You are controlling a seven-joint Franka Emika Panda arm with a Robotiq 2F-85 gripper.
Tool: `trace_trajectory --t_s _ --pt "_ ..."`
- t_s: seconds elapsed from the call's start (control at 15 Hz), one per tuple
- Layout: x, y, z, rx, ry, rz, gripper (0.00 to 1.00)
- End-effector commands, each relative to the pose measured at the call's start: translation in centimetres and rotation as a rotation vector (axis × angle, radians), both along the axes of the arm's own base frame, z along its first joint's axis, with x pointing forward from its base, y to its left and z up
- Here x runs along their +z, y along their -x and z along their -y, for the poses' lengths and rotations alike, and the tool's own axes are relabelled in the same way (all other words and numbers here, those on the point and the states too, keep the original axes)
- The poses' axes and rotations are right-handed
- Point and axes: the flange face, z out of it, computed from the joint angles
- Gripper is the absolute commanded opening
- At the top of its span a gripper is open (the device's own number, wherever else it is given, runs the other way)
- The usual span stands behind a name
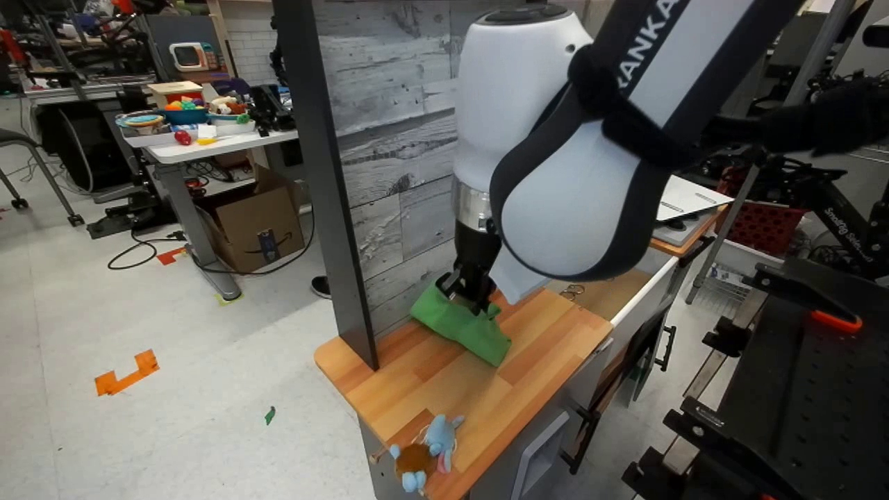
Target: Fold the cloth on the counter
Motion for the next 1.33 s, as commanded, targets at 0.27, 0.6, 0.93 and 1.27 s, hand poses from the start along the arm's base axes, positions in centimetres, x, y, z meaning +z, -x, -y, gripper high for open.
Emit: trace_trajectory --t_s 0.27,0.6,0.93,1.27 --pt "0.8 -1.7 8.3 -0.122 0.027 0.042 0.01" --pt "-3.0 -2.4 12.0 -0.191 0.04 0.014 0.01" --pt "-7.3 -2.9 14.6 -0.236 0.068 -0.02 0.01" --pt "-9.7 -3.2 14.7 -0.237 0.083 -0.046 0.46"
